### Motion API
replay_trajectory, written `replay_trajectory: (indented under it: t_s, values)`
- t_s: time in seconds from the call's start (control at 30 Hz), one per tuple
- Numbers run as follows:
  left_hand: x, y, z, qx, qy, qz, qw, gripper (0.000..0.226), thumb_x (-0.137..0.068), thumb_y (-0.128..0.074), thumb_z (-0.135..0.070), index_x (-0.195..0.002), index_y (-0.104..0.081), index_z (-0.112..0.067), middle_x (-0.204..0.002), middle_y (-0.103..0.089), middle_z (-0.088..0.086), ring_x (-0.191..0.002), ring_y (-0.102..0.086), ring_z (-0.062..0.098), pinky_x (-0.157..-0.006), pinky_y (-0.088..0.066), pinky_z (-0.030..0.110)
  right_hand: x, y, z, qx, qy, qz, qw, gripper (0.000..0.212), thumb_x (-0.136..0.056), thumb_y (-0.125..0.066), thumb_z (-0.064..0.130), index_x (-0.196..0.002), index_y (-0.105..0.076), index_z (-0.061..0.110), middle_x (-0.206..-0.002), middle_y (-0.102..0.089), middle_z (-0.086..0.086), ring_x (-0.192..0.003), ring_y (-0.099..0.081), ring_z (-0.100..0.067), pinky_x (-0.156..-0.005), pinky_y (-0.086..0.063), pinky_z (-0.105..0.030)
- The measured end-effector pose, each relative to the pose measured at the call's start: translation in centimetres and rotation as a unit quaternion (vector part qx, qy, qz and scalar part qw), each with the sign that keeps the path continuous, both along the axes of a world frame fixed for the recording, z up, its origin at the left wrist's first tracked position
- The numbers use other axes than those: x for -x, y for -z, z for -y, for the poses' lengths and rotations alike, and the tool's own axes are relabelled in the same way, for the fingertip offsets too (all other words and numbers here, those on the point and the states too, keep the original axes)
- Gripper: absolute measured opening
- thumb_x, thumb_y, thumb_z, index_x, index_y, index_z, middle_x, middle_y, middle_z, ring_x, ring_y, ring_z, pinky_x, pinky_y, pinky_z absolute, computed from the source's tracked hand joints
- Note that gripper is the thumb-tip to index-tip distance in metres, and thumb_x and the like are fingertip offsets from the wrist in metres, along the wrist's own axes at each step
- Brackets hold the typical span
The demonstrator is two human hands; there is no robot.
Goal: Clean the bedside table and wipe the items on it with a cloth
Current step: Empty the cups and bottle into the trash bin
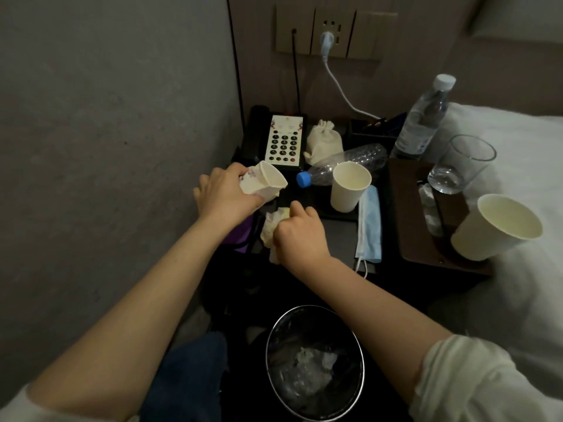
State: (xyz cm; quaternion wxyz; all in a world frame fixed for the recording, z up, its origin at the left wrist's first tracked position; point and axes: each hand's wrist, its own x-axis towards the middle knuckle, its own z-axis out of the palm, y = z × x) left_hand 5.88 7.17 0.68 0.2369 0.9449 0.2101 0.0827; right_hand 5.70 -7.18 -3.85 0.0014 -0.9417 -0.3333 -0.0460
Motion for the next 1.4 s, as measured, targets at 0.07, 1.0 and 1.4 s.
replay_trajectory:
  t_s: [0.07, 1.0, 1.4]
  values:
    - [0.1, -0.1, 0.2, -0.004, 0.003, 0.0, 1.0, 0.052, -0.072, -0.073, -0.044, -0.118, -0.056, -0.028, -0.123, -0.055, 0.01, -0.119, -0.044, 0.038, -0.091, -0.034, 0.043, -0.3, -0.2, 0.4, 0.018, 0.002, 0.004, 1.0, 0.014, -0.077, -0.062, 0.018, -0.085, -0.068, 0.007, -0.069, -0.035, -0.004, -0.106, -0.042, -0.029, -0.073, -0.018, -0.035]
    - [4.0, -1.0, 6.1, 0.034, 0.028, 0.031, 0.999, 0.051, -0.072, -0.072, -0.043, -0.118, -0.053, -0.03, -0.128, -0.048, 0.01, -0.118, -0.041, 0.035, -0.094, -0.031, 0.042, 6.8, -2.9, 10.8, 0.047, 0.093, -0.196, 0.975, 0.026, -0.079, -0.059, 0.022, -0.103, -0.07, 0.021, -0.098, -0.067, -0.009, -0.092, -0.065, -0.032, -0.073, -0.053, -0.033]
    - [2.6, 0.2, 6.2, 0.3, -0.024, 0.106, 0.948, 0.048, -0.076, -0.077, -0.023, -0.119, -0.058, -0.015, -0.12, -0.059, 0.01, -0.109, -0.058, 0.028, -0.096, -0.047, 0.047, -2.1, -5.5, 11.6, -0.49, 0.333, -0.356, 0.722, 0.061, -0.078, -0.071, 0.004, -0.133, -0.046, 0.011, -0.088, -0.065, 0.0, -0.089, -0.063, -0.017, -0.089, -0.053, -0.04]
